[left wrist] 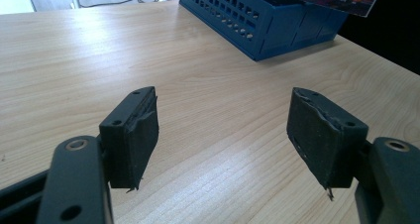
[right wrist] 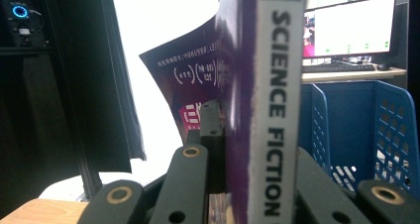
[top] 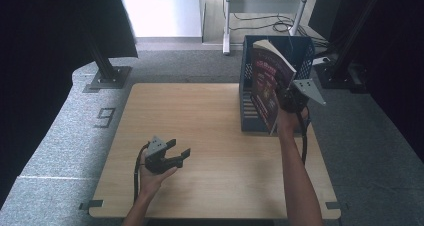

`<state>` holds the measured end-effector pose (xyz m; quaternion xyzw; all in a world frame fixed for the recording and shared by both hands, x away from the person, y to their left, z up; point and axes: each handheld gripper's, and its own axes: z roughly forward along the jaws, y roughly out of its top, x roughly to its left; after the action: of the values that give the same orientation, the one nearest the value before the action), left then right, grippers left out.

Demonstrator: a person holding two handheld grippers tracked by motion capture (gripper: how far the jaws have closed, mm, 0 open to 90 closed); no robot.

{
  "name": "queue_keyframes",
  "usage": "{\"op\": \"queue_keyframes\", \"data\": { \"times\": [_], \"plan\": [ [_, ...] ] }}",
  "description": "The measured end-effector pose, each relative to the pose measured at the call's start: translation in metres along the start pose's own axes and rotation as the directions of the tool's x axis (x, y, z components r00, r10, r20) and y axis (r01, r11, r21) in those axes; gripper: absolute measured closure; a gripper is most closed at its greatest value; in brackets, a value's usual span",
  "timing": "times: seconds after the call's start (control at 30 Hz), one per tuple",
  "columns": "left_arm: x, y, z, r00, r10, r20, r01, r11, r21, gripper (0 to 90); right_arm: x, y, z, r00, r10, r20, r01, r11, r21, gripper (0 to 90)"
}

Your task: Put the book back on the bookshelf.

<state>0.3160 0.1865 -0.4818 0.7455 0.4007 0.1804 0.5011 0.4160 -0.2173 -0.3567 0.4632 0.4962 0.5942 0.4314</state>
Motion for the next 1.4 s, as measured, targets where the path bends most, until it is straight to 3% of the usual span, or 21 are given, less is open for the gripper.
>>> {"op": "queue_keyframes", "data": {
  "times": [1.4],
  "plan": [
    [0.007,-0.001,-0.007,0.9996,-0.030,-0.003,0.030,0.9995,-0.013,28.1,0.009,-0.001,0.043,0.9990,-0.015,0.043,0.015,1.000,-0.009,81.7]
  ]
}}
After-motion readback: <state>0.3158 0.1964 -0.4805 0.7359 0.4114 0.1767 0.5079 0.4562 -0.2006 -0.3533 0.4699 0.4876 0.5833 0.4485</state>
